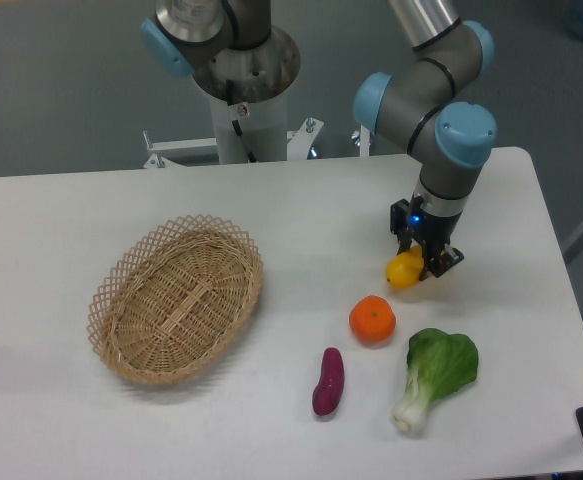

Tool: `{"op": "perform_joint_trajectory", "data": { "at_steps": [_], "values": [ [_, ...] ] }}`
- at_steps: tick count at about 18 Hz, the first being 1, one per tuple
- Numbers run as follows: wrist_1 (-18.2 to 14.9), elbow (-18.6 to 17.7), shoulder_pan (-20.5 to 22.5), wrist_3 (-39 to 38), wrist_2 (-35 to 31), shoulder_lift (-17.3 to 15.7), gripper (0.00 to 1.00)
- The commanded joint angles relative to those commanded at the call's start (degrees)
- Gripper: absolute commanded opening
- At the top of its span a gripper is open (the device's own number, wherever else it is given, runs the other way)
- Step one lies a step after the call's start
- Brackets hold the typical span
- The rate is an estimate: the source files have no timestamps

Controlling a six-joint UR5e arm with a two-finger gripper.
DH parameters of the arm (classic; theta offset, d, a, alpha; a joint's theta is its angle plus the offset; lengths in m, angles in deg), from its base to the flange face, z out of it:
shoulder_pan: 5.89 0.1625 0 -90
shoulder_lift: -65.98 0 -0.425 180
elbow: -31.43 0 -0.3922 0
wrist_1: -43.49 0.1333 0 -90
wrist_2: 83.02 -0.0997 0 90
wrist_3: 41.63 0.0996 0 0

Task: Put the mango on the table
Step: 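Carry the yellow mango in the gripper and lower it toward the table, then open the gripper to release the mango onto the table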

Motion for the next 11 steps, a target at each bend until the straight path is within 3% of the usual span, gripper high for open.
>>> {"op": "perform_joint_trajectory", "data": {
  "at_steps": [1,2,5,11],
  "values": [
    [0.0,0.3,0.0,0.0,0.0,0.0,0.97],
    [-0.1,0.3,0.0,-0.2,0.0,-0.2,1.0],
    [0.3,0.4,0.2,-0.3,0.1,-0.7,1.0],
    [-0.2,4.7,0.7,-0.3,0.4,-2.5,1.0]
  ]
}}
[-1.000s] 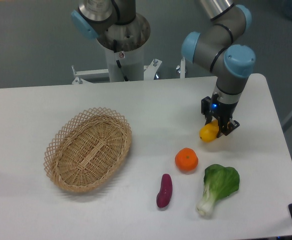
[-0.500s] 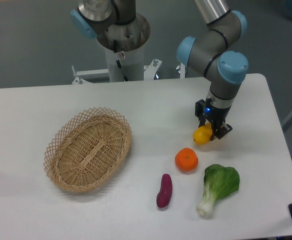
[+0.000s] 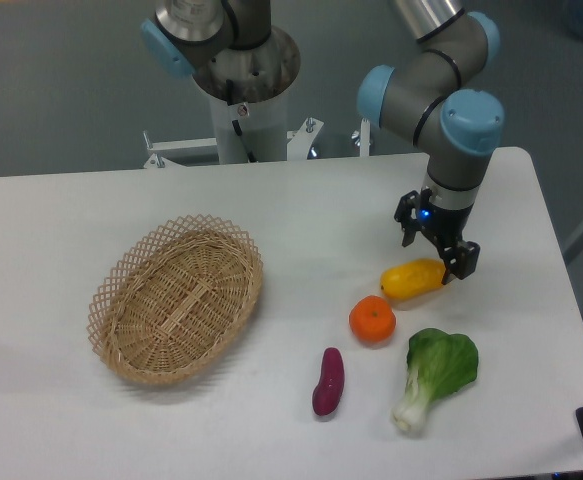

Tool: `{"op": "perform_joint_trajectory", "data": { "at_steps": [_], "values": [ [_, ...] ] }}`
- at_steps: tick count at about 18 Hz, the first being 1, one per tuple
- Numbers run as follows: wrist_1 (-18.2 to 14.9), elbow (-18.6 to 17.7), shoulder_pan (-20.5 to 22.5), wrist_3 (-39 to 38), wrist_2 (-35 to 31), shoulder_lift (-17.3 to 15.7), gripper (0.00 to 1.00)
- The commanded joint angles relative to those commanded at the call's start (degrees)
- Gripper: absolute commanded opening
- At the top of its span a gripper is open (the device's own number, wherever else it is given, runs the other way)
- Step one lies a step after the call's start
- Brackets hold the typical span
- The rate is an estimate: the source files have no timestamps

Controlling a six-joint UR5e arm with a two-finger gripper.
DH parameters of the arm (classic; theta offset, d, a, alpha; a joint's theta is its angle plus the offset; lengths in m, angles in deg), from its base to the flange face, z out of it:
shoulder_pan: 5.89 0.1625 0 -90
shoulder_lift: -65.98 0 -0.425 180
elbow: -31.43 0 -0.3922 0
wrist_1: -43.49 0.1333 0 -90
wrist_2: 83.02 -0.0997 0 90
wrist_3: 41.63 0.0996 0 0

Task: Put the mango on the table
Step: 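Open the gripper to release the mango onto the table, then raise the open gripper up away from the mango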

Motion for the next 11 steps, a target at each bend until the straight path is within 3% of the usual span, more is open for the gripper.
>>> {"op": "perform_joint_trajectory", "data": {
  "at_steps": [2,5,11],
  "values": [
    [-0.6,1.2,0.1,0.0,0.0,-1.5,1.0],
    [-4.2,3.5,0.6,0.1,-0.2,-1.9,1.0],
    [-18.7,13.4,1.3,0.1,0.0,-1.9,1.0]
  ]
}}
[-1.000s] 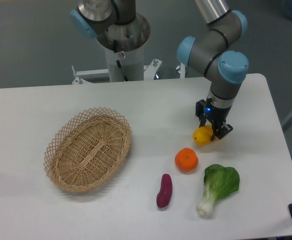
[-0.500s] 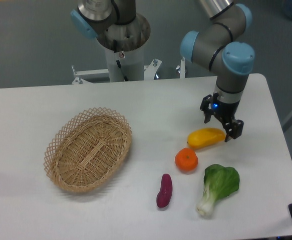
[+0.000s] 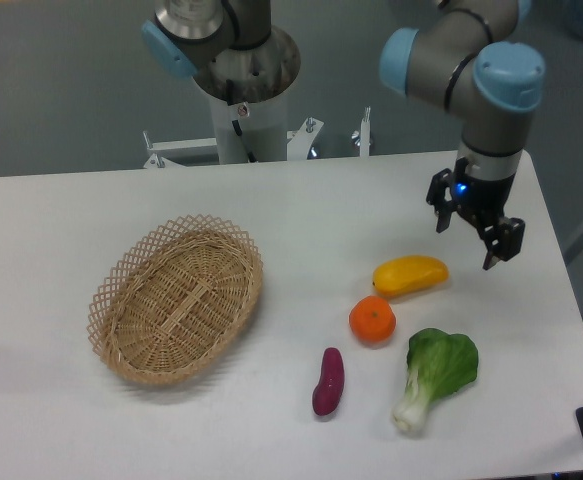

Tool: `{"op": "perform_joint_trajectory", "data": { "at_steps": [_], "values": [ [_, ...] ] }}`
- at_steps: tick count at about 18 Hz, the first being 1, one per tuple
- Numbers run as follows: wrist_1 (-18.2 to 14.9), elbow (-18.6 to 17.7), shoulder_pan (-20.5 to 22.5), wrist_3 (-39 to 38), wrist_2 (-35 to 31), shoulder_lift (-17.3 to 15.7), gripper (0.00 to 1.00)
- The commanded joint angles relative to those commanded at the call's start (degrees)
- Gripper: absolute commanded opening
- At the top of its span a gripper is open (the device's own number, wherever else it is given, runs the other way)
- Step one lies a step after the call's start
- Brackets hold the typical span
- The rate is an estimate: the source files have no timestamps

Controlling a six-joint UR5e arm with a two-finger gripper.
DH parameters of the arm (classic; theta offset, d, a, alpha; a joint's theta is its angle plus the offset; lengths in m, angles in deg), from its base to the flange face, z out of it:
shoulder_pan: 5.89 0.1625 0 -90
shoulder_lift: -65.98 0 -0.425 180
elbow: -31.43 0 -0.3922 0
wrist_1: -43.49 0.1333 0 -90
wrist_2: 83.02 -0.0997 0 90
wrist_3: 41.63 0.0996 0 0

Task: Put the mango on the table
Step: 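Raise the open gripper up away from the mango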

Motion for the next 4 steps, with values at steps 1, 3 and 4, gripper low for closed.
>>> {"op": "perform_joint_trajectory", "data": {
  "at_steps": [1,3,4],
  "values": [
    [-1.3,1.1,0.2,0.0,0.0,0.0,1.0],
    [-2.7,2.3,0.9,0.0,0.4,0.0,1.0],
    [-2.8,2.6,1.0,0.0,1.1,0.0,1.0]
  ]
}}
